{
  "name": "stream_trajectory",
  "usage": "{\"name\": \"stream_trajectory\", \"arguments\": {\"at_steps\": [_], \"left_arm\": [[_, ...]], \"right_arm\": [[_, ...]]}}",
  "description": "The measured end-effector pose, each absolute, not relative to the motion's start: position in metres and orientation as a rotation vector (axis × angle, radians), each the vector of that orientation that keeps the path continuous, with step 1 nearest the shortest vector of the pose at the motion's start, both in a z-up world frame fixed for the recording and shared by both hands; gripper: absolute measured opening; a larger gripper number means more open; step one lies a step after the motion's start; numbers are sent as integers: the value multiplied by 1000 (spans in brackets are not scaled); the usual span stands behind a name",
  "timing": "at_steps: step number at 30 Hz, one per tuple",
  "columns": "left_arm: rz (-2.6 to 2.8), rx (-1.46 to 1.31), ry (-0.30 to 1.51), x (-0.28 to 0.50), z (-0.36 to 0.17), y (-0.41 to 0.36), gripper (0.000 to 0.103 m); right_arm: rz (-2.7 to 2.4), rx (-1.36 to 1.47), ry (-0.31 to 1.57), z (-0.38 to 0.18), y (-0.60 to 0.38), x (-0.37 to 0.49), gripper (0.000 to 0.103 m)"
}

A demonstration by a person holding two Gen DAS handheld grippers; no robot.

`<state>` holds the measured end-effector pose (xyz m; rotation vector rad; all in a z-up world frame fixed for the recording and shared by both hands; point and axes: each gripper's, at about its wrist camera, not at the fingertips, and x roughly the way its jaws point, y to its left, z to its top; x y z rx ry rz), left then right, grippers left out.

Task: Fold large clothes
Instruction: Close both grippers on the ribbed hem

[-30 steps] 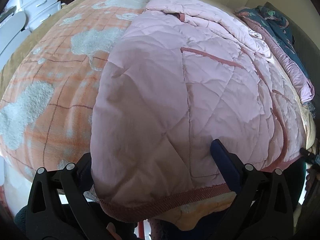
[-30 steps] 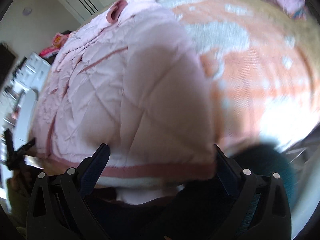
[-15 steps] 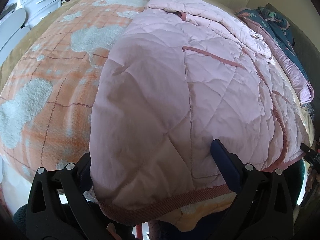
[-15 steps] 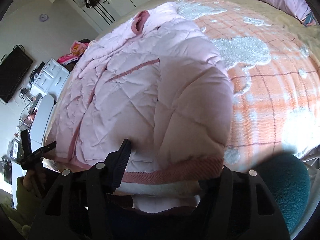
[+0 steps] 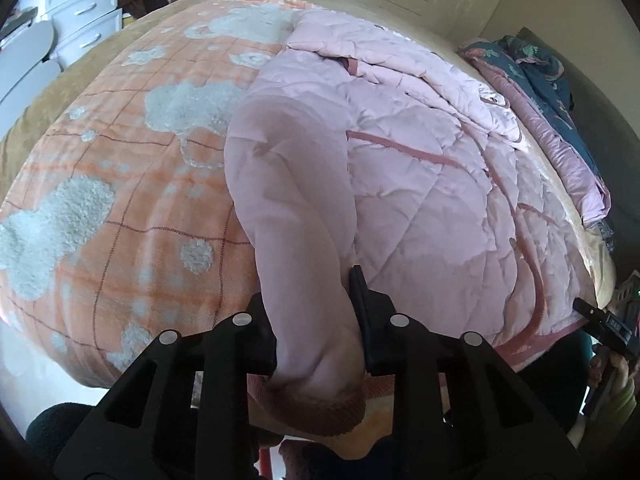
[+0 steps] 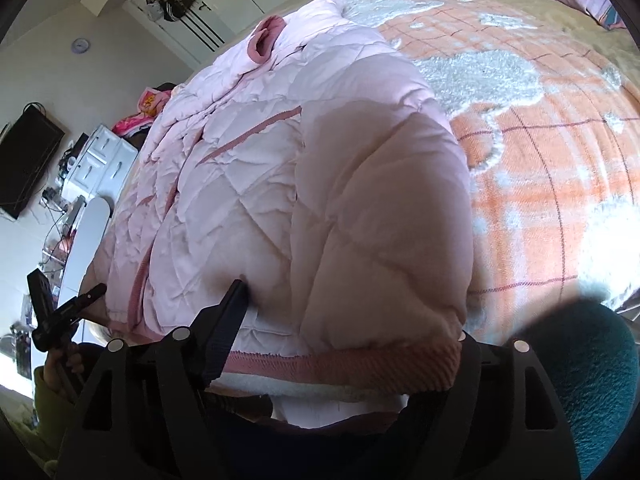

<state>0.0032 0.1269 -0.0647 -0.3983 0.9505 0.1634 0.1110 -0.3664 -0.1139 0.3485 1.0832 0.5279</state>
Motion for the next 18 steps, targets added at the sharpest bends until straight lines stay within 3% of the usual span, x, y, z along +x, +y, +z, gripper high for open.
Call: {"name": "stream_trajectory", "arguments": {"at_steps": [2, 4, 6, 9, 12, 18], "left_arm": [[164, -419, 960, 4, -69, 129, 21], [164, -427, 966, 4, -72, 130, 21], [164, -436, 974, 7, -75, 131, 22], [161, -465, 960, 7, -74, 133, 20], [152, -479, 930, 5, -67, 133, 13], [141, -442, 837, 6, -34, 126, 10]], "right_arm": [[529, 361, 1086, -116, -365, 110, 73], [533, 349, 1078, -115, -363, 109, 67], [549, 386, 1060, -113, -364, 108, 47], [579, 404, 1011, -101, -365, 107, 28], [598, 383, 948, -82, -362, 105, 23], [635, 318, 819, -35, -351, 110, 21]]}}
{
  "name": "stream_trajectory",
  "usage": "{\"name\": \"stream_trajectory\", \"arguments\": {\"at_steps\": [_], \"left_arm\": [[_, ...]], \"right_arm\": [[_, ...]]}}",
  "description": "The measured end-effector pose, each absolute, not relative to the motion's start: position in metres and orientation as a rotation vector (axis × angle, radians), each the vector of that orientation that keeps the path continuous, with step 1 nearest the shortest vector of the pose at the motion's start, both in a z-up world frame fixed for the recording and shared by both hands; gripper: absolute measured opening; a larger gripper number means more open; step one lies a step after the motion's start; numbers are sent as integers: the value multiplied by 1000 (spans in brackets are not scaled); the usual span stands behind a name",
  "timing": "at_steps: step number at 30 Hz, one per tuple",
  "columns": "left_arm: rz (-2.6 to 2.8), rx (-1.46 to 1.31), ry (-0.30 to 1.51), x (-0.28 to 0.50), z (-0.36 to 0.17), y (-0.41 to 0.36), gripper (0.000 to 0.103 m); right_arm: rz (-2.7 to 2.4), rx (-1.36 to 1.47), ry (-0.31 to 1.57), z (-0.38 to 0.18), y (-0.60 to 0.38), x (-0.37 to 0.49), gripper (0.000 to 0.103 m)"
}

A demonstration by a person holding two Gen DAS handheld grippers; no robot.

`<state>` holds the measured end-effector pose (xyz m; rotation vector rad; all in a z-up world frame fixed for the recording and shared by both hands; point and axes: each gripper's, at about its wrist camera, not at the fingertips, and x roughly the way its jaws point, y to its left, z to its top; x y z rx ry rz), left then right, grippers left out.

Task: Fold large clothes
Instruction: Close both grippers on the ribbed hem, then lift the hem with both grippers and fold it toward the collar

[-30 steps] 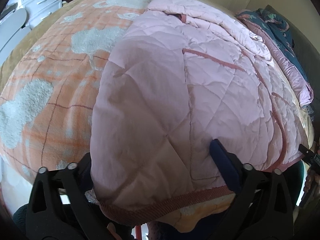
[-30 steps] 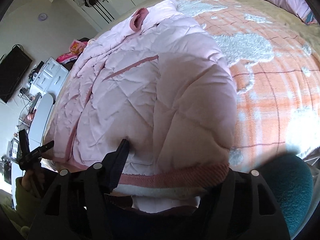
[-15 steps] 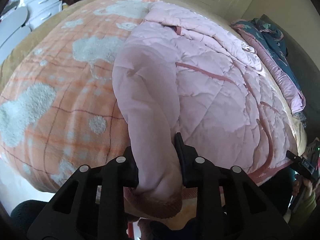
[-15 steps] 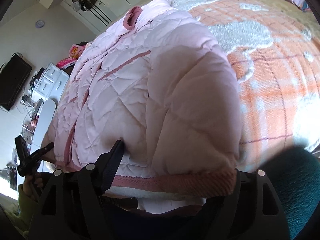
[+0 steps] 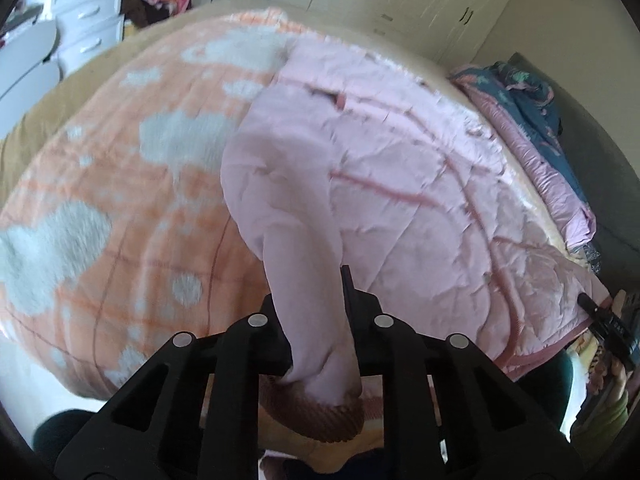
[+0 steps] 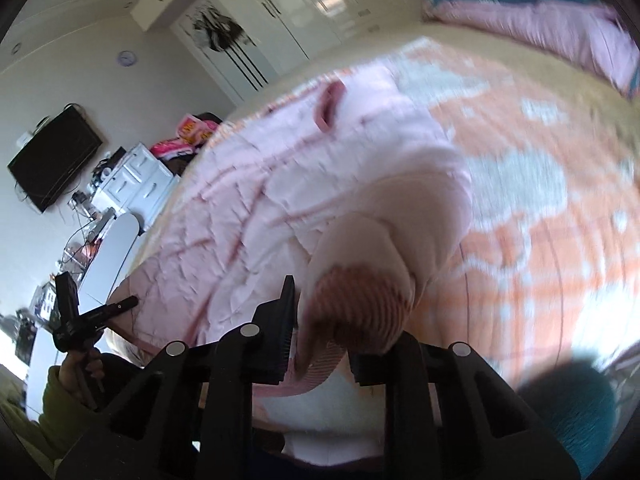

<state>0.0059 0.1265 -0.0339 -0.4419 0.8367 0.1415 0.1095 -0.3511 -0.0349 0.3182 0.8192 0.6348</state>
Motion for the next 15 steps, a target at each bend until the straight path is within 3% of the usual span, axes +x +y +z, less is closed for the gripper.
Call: {"name": "stream_trajectory", "arguments": {"at_steps": [15], "left_arm": [[106, -404, 671, 33, 37, 129, 9]], "right_arm": [[629, 292, 680, 32, -342, 147, 19]]}}
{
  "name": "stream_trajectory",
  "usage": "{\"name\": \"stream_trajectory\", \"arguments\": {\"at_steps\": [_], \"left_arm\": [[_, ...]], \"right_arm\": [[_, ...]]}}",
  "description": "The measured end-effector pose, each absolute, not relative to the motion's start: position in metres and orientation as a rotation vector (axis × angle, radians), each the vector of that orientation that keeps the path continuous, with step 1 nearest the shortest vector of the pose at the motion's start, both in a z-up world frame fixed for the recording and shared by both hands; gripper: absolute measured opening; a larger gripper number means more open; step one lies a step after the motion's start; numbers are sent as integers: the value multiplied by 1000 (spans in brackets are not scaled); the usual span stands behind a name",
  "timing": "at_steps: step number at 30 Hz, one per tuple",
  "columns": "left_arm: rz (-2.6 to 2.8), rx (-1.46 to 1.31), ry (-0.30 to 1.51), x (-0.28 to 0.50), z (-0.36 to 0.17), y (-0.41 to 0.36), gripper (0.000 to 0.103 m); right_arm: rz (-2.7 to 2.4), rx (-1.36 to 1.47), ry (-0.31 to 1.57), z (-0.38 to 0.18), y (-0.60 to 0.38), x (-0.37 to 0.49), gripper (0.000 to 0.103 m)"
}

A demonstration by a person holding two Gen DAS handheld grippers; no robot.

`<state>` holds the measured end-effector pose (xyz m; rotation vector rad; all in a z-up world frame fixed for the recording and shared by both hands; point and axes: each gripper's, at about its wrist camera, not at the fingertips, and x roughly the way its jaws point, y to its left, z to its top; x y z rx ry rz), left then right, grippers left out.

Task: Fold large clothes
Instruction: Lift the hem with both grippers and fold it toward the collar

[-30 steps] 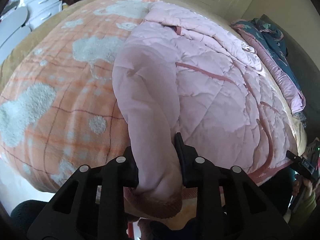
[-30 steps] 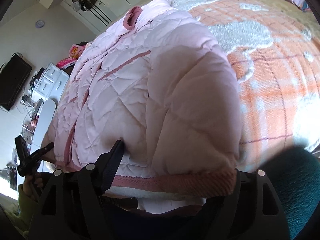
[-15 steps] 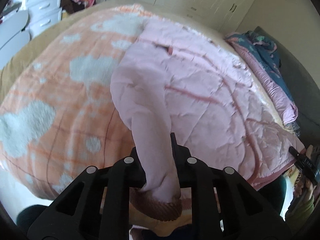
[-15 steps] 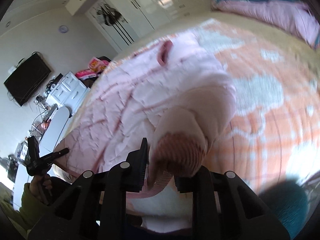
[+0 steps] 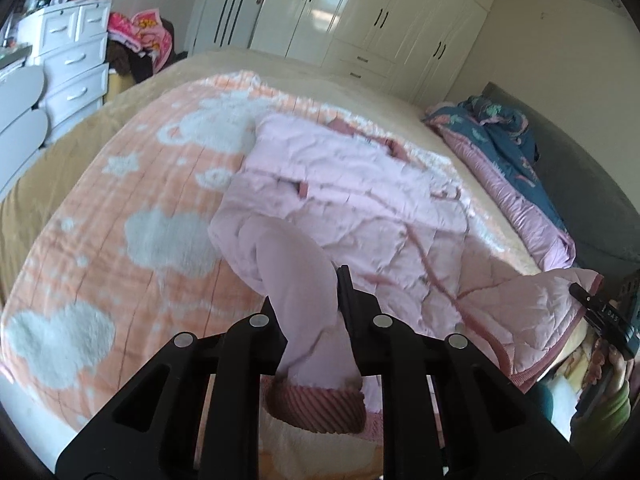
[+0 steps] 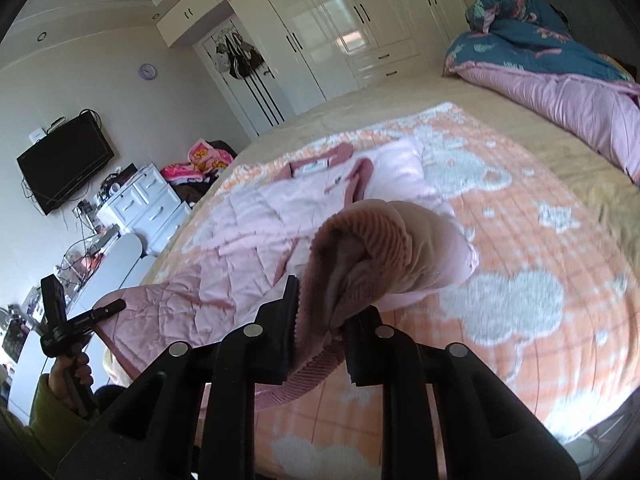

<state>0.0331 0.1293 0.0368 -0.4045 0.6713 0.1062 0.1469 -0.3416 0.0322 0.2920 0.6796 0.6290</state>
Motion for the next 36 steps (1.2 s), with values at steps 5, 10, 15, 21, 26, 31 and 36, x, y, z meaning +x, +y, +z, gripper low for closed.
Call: {"name": "stream_trajectory", "arguments": {"at_steps": [5, 10, 15, 21, 26, 31, 36], "left_arm": [[97, -409, 629, 46, 56, 134, 10], [87, -394, 603, 57, 70, 133, 10], [81, -389, 579, 72, 83, 136, 10], [77, -382, 557, 89, 97, 139, 10], [75, -373, 544, 102, 106, 140, 10], [75, -366, 535, 116, 111, 145, 10], [84, -366, 528, 133, 114, 151, 10]], "right_arm": [[628, 287, 648, 51, -341, 161, 19], [625, 269, 629, 63, -338, 173, 19], [623, 279, 616, 73, -337, 183, 18], [618, 282, 601, 85, -335, 198, 18], [610, 277, 584, 95, -331, 210, 18], [623, 301, 572, 102, -330, 227, 18], [619, 336, 575, 108, -327, 248, 18]]}}
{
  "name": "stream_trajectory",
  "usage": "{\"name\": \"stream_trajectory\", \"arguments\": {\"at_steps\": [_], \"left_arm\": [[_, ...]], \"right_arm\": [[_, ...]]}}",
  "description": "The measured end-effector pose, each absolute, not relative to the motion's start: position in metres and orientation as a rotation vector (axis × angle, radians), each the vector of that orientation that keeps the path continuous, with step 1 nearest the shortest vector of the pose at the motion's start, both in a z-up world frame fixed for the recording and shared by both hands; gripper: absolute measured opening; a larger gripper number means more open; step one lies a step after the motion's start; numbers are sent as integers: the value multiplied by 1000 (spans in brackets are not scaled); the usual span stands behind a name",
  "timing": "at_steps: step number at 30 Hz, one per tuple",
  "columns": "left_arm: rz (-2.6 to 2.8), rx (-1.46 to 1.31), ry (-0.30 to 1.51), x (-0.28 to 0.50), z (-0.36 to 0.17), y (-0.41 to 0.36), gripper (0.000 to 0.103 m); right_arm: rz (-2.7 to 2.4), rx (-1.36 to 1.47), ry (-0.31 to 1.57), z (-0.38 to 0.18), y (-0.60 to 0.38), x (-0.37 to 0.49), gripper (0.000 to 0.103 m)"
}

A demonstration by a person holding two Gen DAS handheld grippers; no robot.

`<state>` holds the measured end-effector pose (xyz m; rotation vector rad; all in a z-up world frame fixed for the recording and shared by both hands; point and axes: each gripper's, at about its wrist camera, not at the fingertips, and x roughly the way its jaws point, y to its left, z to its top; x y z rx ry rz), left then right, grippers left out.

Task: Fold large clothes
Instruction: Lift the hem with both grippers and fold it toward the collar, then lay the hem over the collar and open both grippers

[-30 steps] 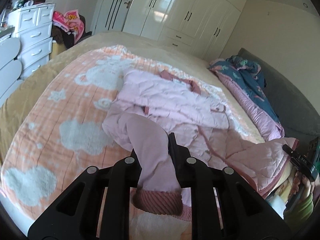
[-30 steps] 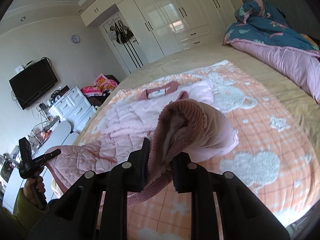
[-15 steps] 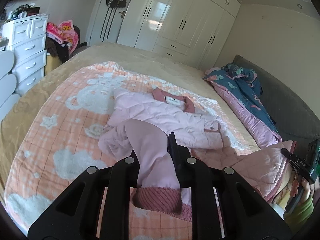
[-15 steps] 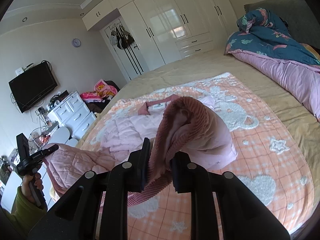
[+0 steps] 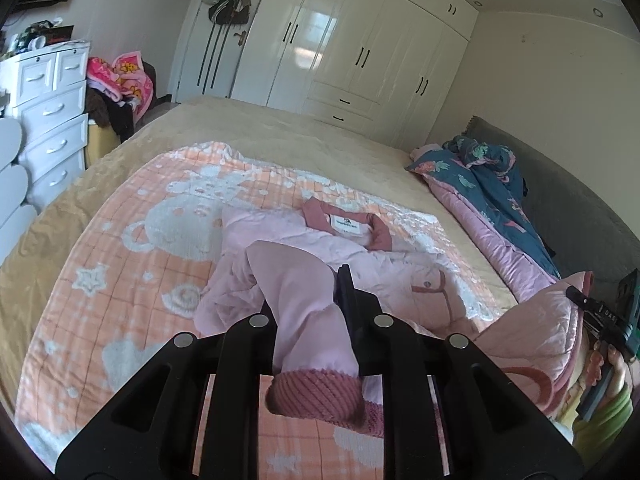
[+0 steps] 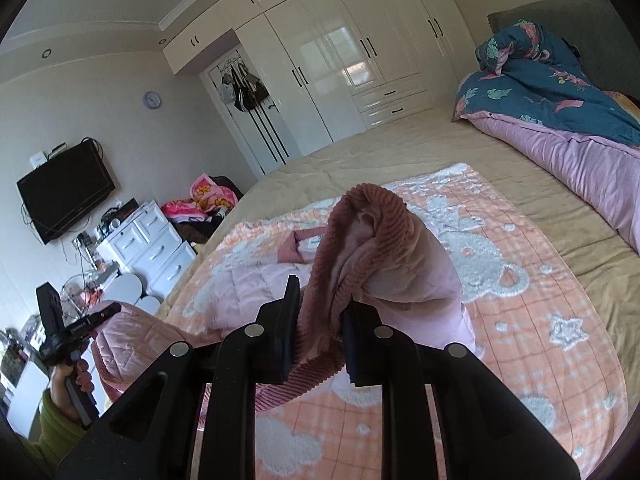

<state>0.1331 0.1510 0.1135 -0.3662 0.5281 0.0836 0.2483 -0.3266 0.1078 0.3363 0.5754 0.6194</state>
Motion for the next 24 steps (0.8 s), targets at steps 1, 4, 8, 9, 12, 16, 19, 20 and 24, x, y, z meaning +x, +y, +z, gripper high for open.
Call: {"name": "stream_trajectory", "arguments": {"at_steps": [1, 4, 8, 9, 12, 16, 19, 20, 24], "left_arm": [[87, -364, 526, 137, 114, 152, 10], [98, -370, 519, 148, 113, 156, 10], [105, -383, 515, 167, 111, 165, 11], [106, -386, 514, 174, 110, 167, 11], [118, -387, 516, 190, 108, 174, 12], [126, -420, 509, 209, 103, 183, 13], [132, -430, 499, 222, 98, 187, 13], [134, -432, 498, 226, 96, 188, 14], [146, -430, 503, 243, 86, 194, 16]], "right_arm": [[617, 350, 579, 108, -326, 255, 18], [605, 372, 584, 111, -324, 272, 18], [587, 380, 590, 114, -317, 294, 18], [584, 385, 594, 114, -314, 302, 18], [570, 395, 602, 114, -309, 317, 18], [546, 392, 611, 111, -301, 342, 18], [522, 396, 627, 105, -297, 363, 18], [513, 403, 637, 102, -296, 371, 18], [475, 438, 677, 84, -292, 402, 18]]}}
